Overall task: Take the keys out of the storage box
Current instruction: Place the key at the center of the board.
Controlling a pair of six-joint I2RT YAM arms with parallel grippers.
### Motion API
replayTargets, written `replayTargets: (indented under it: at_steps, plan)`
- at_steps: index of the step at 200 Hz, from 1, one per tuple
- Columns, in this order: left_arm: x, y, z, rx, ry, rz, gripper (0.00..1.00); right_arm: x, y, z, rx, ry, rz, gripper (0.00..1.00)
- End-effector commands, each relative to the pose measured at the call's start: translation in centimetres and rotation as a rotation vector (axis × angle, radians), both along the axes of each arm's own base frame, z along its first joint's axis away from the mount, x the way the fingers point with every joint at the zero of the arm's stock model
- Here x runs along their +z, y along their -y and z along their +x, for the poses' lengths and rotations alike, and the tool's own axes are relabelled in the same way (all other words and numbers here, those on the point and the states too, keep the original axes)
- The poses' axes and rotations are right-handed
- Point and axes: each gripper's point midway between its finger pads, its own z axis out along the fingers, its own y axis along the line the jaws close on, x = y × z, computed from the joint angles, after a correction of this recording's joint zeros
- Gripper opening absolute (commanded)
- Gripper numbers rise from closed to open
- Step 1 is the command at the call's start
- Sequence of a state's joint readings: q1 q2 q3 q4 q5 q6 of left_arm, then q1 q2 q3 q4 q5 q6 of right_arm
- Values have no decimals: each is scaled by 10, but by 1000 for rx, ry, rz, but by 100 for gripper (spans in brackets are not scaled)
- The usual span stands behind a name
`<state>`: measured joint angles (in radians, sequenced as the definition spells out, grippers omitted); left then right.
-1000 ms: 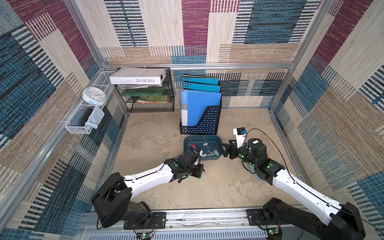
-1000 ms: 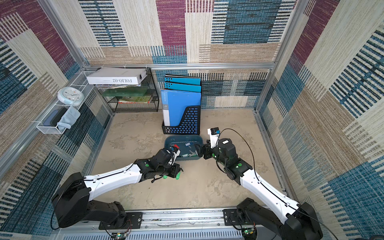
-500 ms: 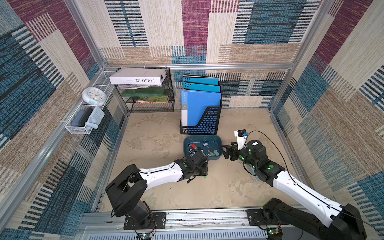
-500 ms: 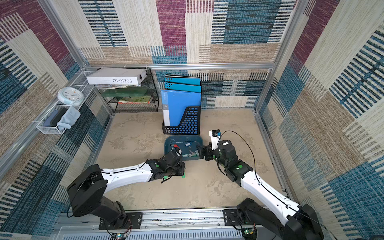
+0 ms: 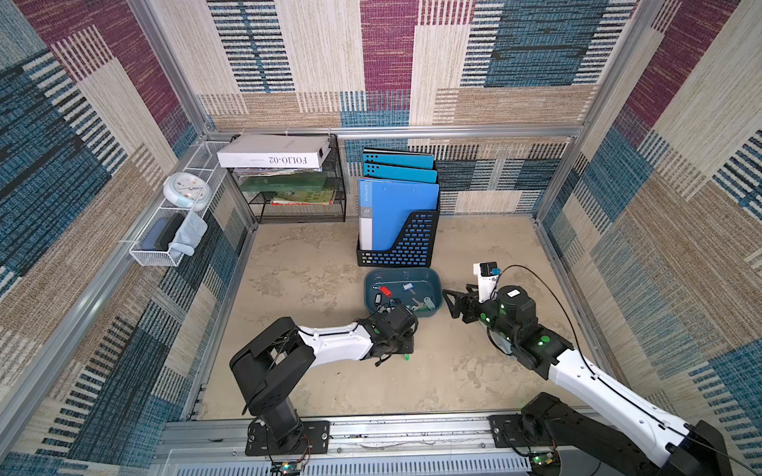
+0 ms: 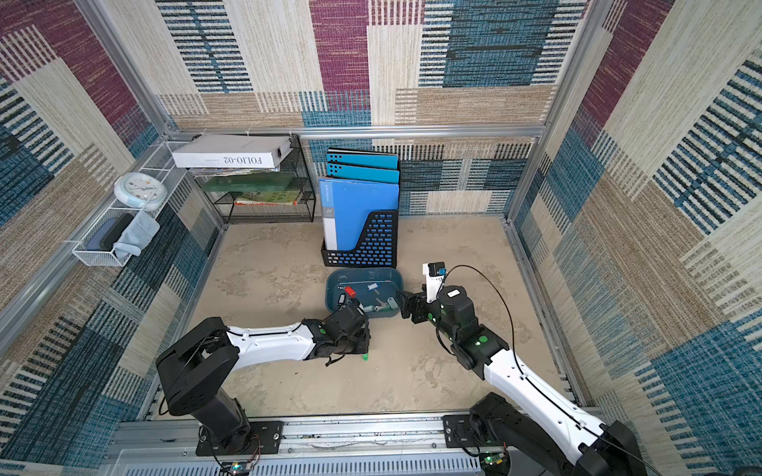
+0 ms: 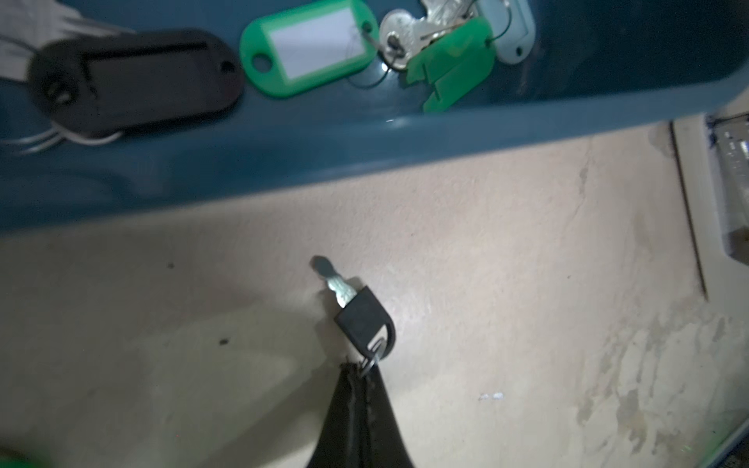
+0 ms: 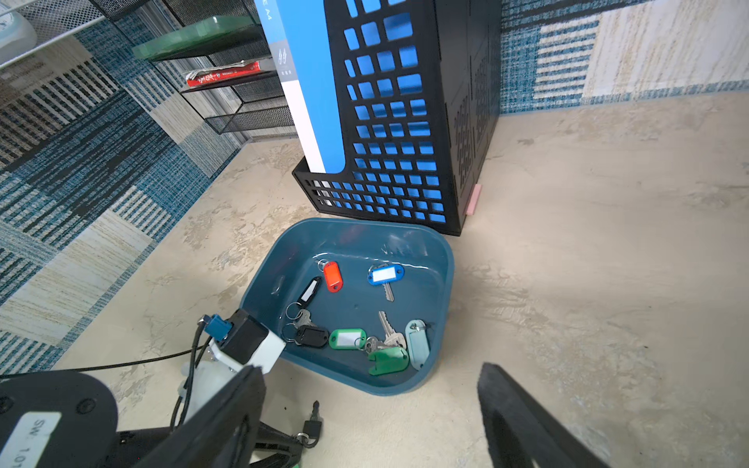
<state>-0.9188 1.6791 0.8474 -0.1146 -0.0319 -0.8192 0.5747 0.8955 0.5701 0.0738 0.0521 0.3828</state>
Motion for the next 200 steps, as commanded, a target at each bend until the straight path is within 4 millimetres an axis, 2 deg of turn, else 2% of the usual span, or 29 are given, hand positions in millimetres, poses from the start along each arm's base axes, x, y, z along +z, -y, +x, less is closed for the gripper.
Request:
replayTargets:
  at_steps: [1, 33, 83, 106, 123, 146, 164, 183, 191, 200]
  plan:
    - [-4, -10, -4, 13, 1, 45, 11, 3, 1, 1, -12, 9, 10, 88]
    - [2, -13, -3, 7, 25, 56, 21, 3, 0, 1, -6, 5, 13, 89]
    - [8, -14, 3, -7, 50, 102, 24, 5, -1, 0, 2, 4, 14, 89]
    - [20, -16, 5, -14, 69, 116, 25, 3, 0, -1, 1, -1, 8, 89]
    - [42, -20, 6, -35, 104, 124, 36, 2, -1, -1, 7, 3, 7, 89]
    - [95, -38, 11, -31, 258, 103, 48, -3, -13, 2, 56, -31, 4, 85]
    - [134, -64, 19, 13, 404, 90, 70, -13, -24, 9, 81, -80, -14, 82]
    - [165, -89, 29, 53, 517, 83, 90, -23, -47, 19, 122, -133, -46, 79]
    - [173, -99, 34, 68, 535, 77, 92, -26, -60, 24, 134, -152, -79, 79]
    - [181, -109, 40, 95, 545, 64, 93, -40, -74, 30, 143, -194, -142, 78]
